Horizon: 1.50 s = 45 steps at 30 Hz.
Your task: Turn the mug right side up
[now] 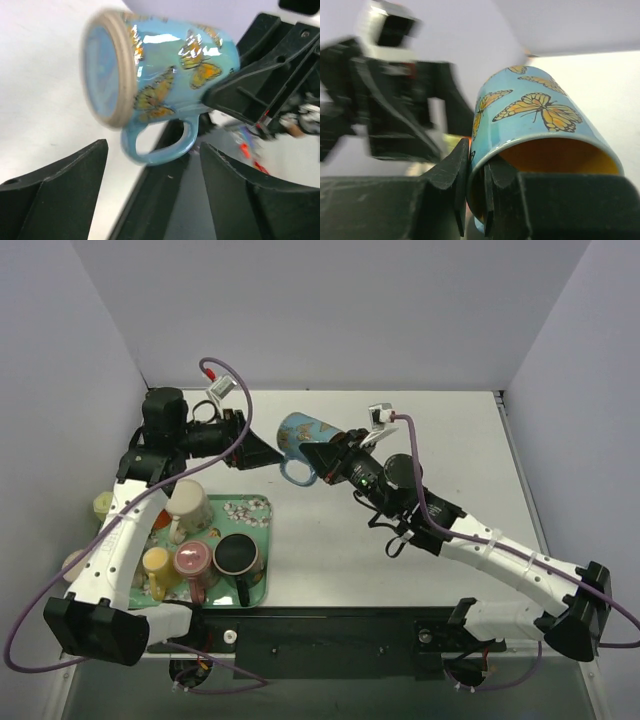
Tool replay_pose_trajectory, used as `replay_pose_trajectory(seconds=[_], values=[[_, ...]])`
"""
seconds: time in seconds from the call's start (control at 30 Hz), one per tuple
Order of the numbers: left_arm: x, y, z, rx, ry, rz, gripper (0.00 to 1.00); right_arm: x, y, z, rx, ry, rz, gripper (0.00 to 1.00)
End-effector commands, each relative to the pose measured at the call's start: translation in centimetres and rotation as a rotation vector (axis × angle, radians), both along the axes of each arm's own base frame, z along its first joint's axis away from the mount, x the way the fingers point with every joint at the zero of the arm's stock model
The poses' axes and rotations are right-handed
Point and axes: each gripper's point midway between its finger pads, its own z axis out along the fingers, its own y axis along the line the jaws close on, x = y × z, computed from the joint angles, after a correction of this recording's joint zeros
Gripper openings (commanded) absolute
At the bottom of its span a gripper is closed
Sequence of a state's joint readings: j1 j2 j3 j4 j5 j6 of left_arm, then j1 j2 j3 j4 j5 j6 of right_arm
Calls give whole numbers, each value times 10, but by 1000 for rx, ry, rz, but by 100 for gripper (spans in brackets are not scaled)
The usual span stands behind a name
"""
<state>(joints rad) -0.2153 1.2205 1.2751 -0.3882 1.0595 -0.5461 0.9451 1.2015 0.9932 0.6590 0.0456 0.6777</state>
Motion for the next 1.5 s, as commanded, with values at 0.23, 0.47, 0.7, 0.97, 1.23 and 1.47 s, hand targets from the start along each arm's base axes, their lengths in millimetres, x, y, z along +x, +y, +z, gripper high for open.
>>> replay_pose_trajectory(seconds=[0.23,0.47,0.7,0.97,1.23,1.47], values=[[49,98,-85,772,-333,216,88,69,-229,-143,-1007,442,-622,0],[10,98,-142,1058,-332,91,91,68,-316,-254,-1129,832,-642,0],[-15,100,-178,1110,-253,-23,91,74,-342,-296,-1063,984,-611,0],[8,138,-175,1206,-268,169,92,66,-362,-315,-957,1049,-637,7],[14,210,-162,1223,-181,359,92,59,-368,-307,-949,1036,-680,42],[-8,263,-187,1260,-34,405,82,41,-367,-268,-1003,939,-728,87]])
